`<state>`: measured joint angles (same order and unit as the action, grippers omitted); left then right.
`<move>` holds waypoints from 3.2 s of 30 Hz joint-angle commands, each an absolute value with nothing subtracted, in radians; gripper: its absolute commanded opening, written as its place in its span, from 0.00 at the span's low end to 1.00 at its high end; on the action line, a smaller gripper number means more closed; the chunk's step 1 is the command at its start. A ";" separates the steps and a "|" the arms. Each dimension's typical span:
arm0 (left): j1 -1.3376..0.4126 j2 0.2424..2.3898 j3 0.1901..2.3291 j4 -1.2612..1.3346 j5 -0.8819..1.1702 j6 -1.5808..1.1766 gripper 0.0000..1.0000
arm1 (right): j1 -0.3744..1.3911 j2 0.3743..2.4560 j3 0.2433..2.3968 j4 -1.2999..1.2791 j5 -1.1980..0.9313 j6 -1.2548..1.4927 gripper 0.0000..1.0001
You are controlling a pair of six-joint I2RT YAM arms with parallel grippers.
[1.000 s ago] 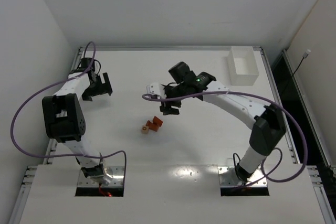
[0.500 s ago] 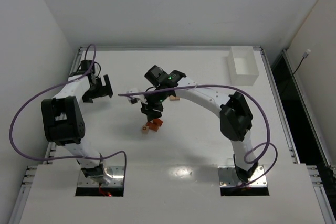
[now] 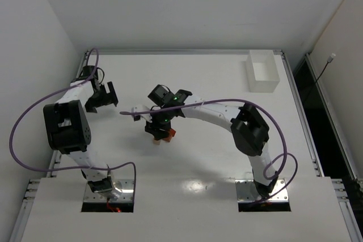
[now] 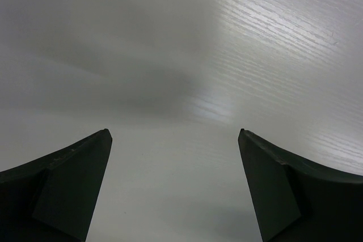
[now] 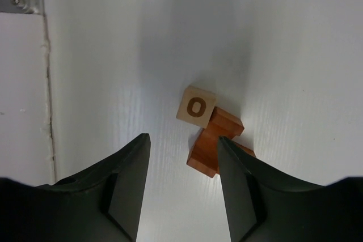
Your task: Build the wood block tower
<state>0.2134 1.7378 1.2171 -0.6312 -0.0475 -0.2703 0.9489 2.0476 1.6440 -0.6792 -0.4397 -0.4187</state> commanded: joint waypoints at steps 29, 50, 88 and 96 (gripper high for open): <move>0.256 1.790 1.253 -0.615 -0.015 -0.267 0.93 | 0.988 2.181 1.706 -0.600 -0.417 -0.365 0.51; 0.256 1.830 1.262 -0.615 -0.006 -0.267 0.93 | 0.988 2.249 1.726 -0.620 -0.397 -0.374 0.43; 0.086 1.631 1.244 -0.618 -0.100 -0.296 0.93 | 0.525 2.042 1.835 -0.816 -0.070 0.564 0.00; 0.086 1.620 1.215 -0.618 -0.089 -0.296 0.93 | 0.544 2.052 1.680 -0.680 -0.037 0.606 0.00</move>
<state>0.0929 1.6619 1.2205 -0.6178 -0.0933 -0.2794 0.5331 2.0384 1.7245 -0.7582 -0.0589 0.5533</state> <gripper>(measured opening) 0.926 0.304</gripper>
